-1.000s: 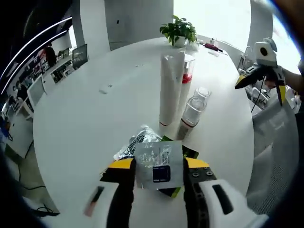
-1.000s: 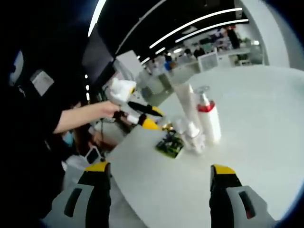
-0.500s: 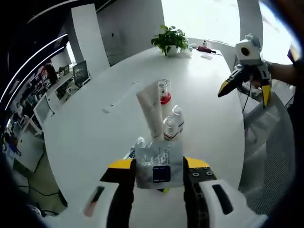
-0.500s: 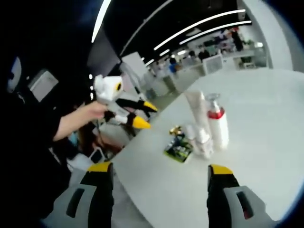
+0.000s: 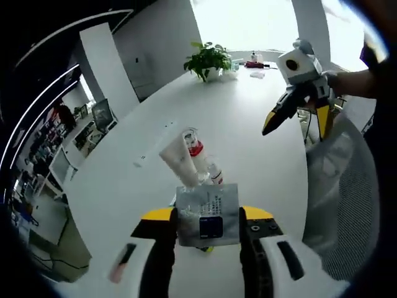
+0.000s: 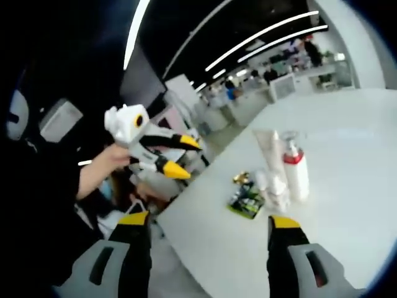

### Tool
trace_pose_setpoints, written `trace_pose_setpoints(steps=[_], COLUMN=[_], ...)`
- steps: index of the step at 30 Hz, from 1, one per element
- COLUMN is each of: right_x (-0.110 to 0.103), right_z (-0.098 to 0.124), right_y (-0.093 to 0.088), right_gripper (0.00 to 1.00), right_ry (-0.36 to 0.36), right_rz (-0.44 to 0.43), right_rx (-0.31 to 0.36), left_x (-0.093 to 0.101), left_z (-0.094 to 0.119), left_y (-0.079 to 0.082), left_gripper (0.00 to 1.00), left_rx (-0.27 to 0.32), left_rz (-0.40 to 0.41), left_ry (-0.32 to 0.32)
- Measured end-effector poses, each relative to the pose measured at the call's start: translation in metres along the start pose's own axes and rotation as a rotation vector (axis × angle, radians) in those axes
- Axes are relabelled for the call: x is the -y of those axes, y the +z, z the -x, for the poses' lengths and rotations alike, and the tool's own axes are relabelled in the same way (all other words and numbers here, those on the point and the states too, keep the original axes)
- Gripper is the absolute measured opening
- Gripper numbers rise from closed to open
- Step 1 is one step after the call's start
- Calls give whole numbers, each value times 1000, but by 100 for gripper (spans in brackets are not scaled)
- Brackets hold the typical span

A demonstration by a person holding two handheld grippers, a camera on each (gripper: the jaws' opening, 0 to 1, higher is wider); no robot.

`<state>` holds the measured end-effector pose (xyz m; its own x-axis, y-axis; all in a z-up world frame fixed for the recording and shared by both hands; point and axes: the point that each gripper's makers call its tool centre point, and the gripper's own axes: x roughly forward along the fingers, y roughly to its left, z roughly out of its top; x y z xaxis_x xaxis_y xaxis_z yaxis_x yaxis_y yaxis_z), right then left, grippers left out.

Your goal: Arrange the skincare products in the storage area until every visible bottle or jar stands upright without overlapping.

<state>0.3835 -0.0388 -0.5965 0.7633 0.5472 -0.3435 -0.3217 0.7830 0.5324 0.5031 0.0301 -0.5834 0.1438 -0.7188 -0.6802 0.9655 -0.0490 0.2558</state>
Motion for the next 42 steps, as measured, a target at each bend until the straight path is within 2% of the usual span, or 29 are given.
trace_pose_setpoints(steps=[2,6,14,16,20,24,28,31,36,38,39,42], right_x=[-2,-8,-24,-29,-47,-56,-68,-75,-82,-85,-87,-90], right_z=[1,3,7,5,2,-3,-6,-9,-10,-8,-8,-6], right_y=[1,6,30,33,40,38,36,33,29,28,29,30], right_gripper=[75,72,61,60,52,49,49,42,40,34,29,15], right_ry=[4,20,61,80,127,150,194,214,240,255,261,281], right_rz=[-13,-28,-66,-112,-111,-124,-204,-200,-239,-247,-244,-243], right_rx=[-6,4,65,69,74,42,25,12,-14,-14,-13,-9], left_x=[5,15,35,42,54,72,80,88,98,99,100,101], left_z=[6,15,31,34,38,40,42,45,47,48,50,51], left_y=[4,13,36,40,48,59,62,68,74,75,76,80], left_gripper=[45,45,45,45,45,45,45,45,45,45,40,40], left_rx=[-7,19,44,47,47,75,68,83,97,98,102,120], left_rz=[-39,-37,-107,-130,-177,-219,-261,-270,-292,-297,-305,-293], left_ry=[14,10,25,29,32,-4,-3,-16,-31,-32,-33,-35])
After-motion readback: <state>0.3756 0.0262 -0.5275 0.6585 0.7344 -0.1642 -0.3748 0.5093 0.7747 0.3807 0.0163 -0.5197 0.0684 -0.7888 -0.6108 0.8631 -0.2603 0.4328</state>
